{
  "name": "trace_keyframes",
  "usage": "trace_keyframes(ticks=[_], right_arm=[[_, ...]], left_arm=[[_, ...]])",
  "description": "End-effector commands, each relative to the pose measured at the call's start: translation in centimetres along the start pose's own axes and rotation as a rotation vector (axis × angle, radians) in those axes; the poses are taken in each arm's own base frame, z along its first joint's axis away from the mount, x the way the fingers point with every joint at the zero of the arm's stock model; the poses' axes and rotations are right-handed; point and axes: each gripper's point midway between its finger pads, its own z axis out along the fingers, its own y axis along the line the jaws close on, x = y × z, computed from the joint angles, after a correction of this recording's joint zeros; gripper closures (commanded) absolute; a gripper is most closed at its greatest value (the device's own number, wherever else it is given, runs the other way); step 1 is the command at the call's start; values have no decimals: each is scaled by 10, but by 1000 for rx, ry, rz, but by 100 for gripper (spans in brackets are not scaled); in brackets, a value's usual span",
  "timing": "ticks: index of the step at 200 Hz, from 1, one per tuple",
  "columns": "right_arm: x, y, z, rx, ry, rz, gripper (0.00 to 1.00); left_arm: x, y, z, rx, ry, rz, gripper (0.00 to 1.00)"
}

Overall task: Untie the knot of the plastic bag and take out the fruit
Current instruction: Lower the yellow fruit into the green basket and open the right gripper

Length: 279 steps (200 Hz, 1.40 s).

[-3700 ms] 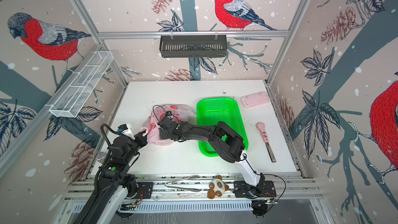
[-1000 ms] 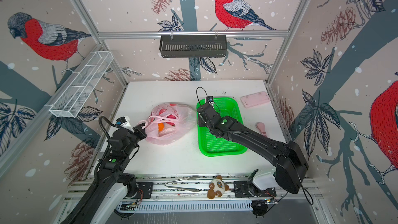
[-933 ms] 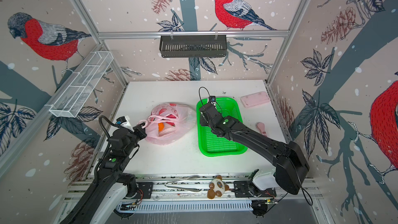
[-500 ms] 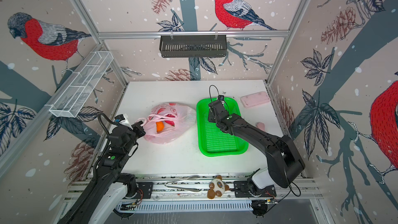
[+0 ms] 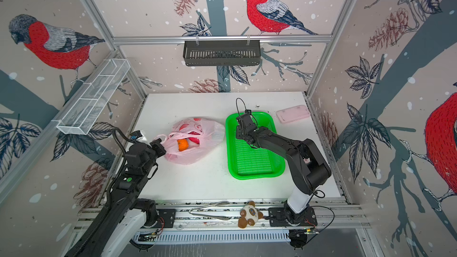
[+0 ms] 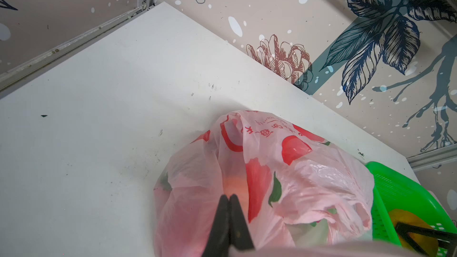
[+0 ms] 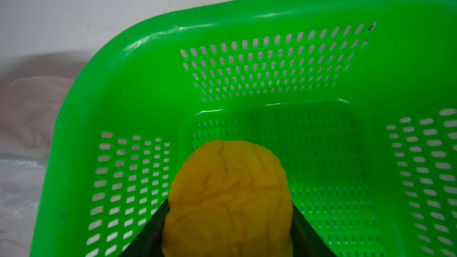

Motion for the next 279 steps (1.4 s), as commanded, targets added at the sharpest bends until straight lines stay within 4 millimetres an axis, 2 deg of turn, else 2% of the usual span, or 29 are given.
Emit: trace_keyframes(ticks=[1, 76, 116, 169, 211, 236, 255, 279], right_arm=[[-5, 6, 8, -27, -8, -7, 54], [-1, 14, 37, -50, 25, -8, 44], [4, 14, 43, -50, 41, -10, 34], [4, 14, 42, -50, 42, -9, 24], [-1, 17, 31, -52, 23, -15, 14], [-5, 20, 21, -50, 10, -24, 11], [-11, 23, 6, -31, -18, -42, 11], [-18, 31, -22, -14, -66, -64, 13]], left_arm=[[-4, 1, -1, -10, -18, 1, 100], [3, 4, 0, -12, -2, -10, 100], [7, 8, -1, -16, -4, -20, 100], [8, 9, -4, -18, 0, -17, 100], [7, 9, -6, -17, -3, -19, 100], [6, 9, -8, -17, -5, -19, 100], [6, 8, -10, -13, -2, -19, 100], [8, 8, -12, -12, 5, -20, 100]])
